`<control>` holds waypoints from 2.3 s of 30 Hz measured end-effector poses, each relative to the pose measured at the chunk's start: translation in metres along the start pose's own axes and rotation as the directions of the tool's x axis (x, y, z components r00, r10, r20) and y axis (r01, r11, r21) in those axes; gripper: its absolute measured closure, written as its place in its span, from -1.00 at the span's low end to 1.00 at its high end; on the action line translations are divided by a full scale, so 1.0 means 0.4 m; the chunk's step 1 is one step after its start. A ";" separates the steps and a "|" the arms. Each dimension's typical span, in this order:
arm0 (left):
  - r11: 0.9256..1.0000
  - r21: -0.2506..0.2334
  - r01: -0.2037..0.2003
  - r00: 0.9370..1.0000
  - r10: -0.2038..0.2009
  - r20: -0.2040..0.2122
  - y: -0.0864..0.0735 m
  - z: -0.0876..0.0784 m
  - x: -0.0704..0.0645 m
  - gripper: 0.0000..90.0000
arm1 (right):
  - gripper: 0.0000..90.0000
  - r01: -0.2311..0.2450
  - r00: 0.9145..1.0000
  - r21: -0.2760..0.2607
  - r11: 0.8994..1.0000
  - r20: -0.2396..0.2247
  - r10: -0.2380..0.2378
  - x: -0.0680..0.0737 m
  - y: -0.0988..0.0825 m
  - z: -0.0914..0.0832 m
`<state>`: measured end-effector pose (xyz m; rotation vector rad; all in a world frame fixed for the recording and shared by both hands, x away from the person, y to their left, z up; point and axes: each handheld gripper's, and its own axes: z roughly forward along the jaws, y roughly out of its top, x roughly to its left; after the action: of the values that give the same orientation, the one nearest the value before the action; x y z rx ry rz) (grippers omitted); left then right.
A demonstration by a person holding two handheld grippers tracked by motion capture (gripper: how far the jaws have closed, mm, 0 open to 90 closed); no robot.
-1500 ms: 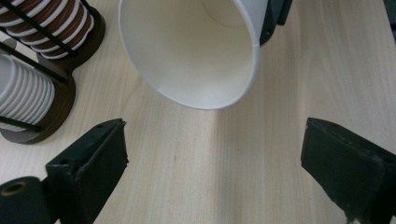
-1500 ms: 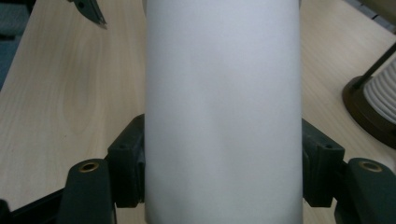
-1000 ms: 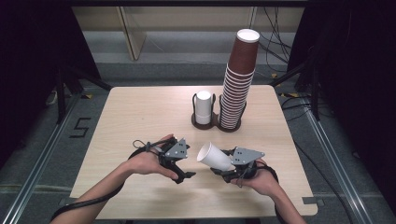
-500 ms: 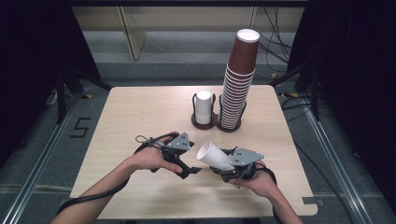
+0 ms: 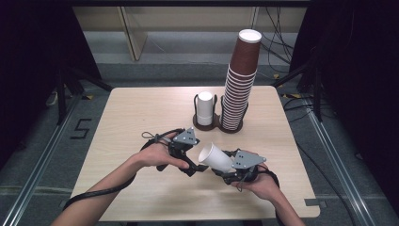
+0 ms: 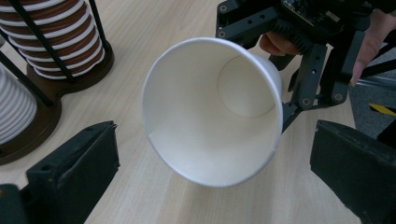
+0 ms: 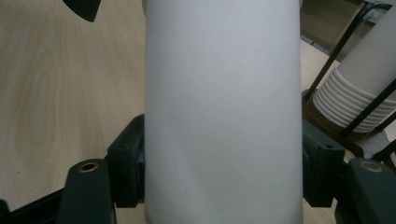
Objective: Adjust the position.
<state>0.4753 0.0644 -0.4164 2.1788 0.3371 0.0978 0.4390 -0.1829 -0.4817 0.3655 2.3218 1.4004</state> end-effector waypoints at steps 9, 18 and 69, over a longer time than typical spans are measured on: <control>1.000 -0.007 0.030 0.999 -0.029 0.022 0.003 0.025 0.027 -1.00 | -0.27 0.041 0.999 0.001 0.999 -0.012 -0.041 0.006 0.002 0.017; 0.999 0.020 0.045 0.998 -0.045 0.038 -0.008 0.044 0.022 -0.99 | -0.26 0.040 0.999 0.003 0.999 -0.021 -0.040 0.018 0.011 0.028; 0.995 -0.005 -0.097 0.994 0.097 0.045 0.014 0.017 0.002 -0.48 | -0.30 0.096 0.995 0.019 0.995 0.004 -0.096 0.016 0.019 0.037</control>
<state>0.4785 0.0560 -0.4160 2.1914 0.2055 0.1026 0.4402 -0.1652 -0.4823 0.2589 2.3176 1.3315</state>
